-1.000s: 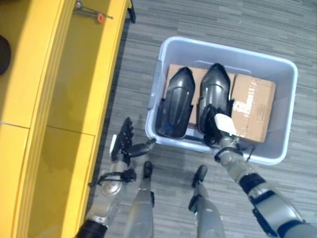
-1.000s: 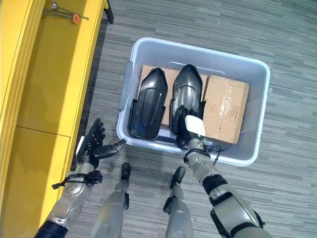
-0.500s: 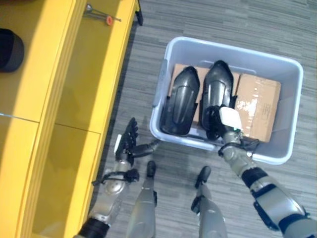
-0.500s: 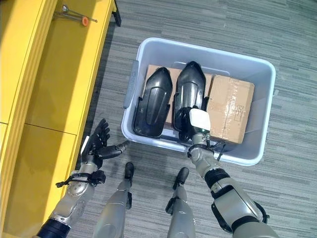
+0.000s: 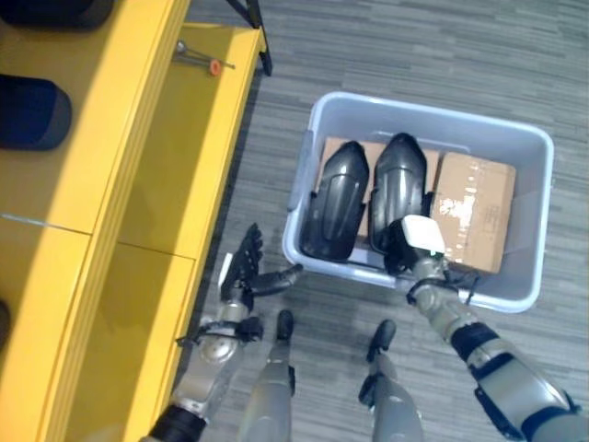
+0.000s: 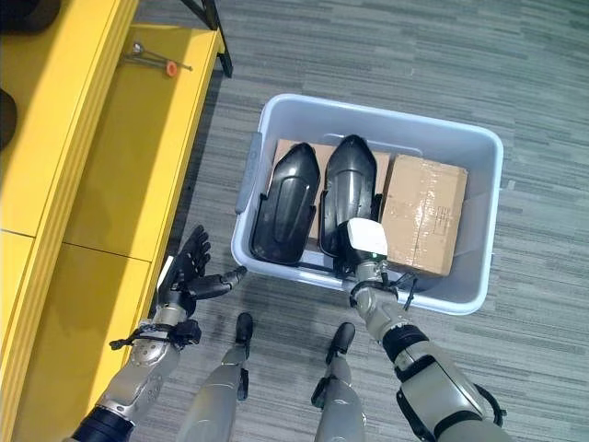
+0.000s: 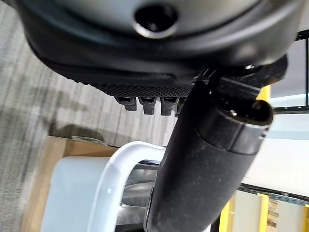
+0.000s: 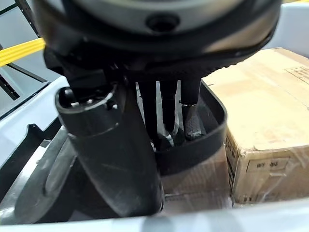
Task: Move parts from the plastic box to the shelf.
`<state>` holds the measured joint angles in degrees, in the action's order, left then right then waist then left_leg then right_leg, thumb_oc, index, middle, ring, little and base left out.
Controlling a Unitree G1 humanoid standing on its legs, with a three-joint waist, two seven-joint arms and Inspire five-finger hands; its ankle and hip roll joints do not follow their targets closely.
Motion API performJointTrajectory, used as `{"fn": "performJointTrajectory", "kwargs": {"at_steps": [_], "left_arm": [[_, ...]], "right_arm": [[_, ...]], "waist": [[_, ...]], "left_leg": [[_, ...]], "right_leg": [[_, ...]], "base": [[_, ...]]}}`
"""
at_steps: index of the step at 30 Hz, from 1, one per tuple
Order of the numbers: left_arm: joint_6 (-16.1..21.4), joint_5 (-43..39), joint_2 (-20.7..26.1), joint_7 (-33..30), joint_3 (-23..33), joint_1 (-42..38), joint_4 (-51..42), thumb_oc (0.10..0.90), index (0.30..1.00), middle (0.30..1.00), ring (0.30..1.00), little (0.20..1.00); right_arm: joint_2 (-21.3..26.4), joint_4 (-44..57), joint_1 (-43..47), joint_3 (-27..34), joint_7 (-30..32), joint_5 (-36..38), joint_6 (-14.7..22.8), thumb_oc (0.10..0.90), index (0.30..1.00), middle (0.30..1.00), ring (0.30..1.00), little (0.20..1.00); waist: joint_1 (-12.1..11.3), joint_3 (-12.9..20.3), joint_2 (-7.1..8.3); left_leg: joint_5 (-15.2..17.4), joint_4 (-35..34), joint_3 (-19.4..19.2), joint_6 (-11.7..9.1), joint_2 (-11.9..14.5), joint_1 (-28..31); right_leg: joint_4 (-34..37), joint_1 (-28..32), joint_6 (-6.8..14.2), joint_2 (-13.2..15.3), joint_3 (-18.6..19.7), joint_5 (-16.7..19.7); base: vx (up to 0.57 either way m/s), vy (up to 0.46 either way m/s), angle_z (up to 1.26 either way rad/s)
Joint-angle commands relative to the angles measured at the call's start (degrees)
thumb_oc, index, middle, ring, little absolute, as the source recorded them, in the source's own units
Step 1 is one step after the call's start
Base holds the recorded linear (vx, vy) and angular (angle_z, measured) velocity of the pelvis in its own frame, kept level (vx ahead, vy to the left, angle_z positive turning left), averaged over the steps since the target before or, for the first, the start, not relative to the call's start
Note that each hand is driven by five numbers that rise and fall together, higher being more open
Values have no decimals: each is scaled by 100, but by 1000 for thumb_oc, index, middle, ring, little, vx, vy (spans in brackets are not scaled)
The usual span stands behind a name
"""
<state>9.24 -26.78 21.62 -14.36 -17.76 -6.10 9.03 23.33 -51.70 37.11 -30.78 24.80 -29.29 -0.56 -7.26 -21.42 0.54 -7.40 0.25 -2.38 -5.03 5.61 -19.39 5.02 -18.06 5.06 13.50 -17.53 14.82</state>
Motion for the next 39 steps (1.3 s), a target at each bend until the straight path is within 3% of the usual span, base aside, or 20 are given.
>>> {"fn": "performJointTrajectory", "kwargs": {"at_steps": [1,12,28,35,39], "left_arm": [[575,-19,106,14,62,-205,-469,900,1000,1000,1000,1000],[496,130,198,91,208,-24,-493,900,1000,1000,1000,1000],[349,451,241,340,683,574,-466,900,1000,1000,1000,1000],[274,586,225,429,837,812,-392,900,1000,1000,1000,1000],[268,583,201,422,927,913,-359,900,1000,1000,1000,1000]], "right_arm": [[35,55,-573,-209,-522,-85,41,400,300,300,300,300],[686,1462,-891,268,-373,-98,198,400,300,300,300,300],[1625,3769,-1715,1237,-483,-632,547,400,300,300,300,300],[1807,4293,-1952,1366,-705,-766,689,400,300,300,300,300],[1898,4546,-1989,1314,-855,-779,803,400,300,300,300,300]], "waist": [[-32,-119,20],[148,212,129],[410,1068,290],[479,1335,291],[523,1420,237]], "left_leg": [[-140,-381,11,12,189,154],[-137,-507,-16,-28,242,491],[75,-525,-216,-62,309,1168],[77,-525,-276,-115,477,1443],[8,-525,-272,-185,678,1633]], "right_leg": [[-700,379,626,520,39,-602],[-560,685,654,499,15,-597],[-219,1325,690,375,131,-586],[-503,1501,627,251,161,-869],[-817,1584,493,39,228,-1225]], "base": [[0,0,0],[-1,-6,0],[22,-9,-6],[19,-44,-8],[-9,-115,-5]]}}
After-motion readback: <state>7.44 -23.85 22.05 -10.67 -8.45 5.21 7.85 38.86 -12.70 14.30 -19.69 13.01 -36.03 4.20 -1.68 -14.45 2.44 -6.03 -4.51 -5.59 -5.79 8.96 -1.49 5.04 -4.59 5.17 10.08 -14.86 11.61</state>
